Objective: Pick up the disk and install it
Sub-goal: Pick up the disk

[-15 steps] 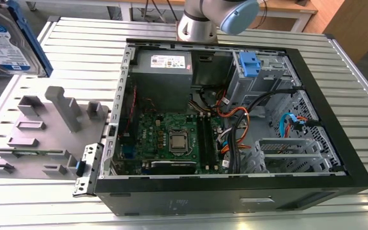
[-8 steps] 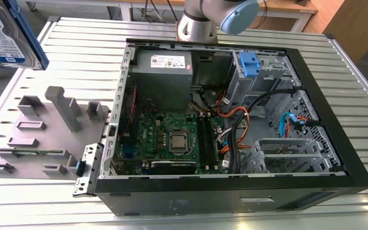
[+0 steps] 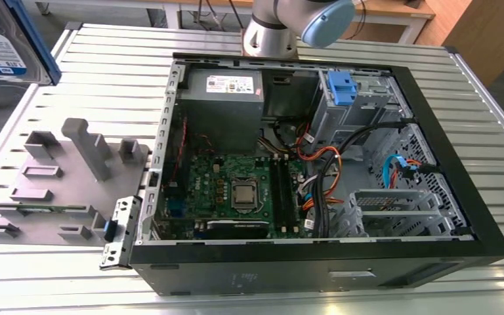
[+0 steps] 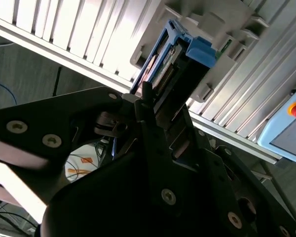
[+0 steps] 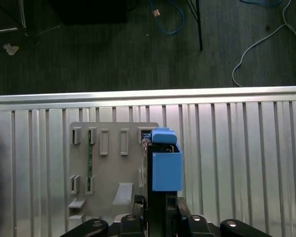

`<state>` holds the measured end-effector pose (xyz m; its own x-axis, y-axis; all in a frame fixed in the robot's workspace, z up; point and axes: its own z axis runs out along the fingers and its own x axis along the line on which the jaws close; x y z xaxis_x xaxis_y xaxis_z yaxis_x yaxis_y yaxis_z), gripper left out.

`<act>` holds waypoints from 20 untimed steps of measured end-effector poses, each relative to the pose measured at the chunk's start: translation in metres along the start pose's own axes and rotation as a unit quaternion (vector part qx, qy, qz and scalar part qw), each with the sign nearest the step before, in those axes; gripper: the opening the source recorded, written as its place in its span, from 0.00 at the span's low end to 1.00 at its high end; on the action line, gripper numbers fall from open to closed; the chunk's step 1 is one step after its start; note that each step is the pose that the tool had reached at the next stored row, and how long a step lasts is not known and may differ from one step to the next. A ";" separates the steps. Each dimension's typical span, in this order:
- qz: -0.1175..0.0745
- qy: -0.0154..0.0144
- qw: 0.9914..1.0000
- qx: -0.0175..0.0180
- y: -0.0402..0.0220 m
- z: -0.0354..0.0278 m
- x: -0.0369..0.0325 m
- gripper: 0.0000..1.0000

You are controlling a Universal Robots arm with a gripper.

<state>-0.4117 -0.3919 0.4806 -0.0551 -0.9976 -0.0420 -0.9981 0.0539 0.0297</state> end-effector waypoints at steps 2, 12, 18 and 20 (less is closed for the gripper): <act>0.000 0.000 1.000 0.000 0.0001 -0.0035 -0.0002 0.35; 0.000 0.000 1.000 0.000 0.0010 -0.0322 -0.0014 0.35; 0.000 0.000 1.000 0.000 0.0013 -0.0447 -0.0019 0.35; 0.000 0.000 1.000 0.000 0.0013 -0.0448 -0.0019 0.35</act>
<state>-0.4117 -0.3919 0.5255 -0.0551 -0.9976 -0.0420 -0.9981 0.0539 0.0297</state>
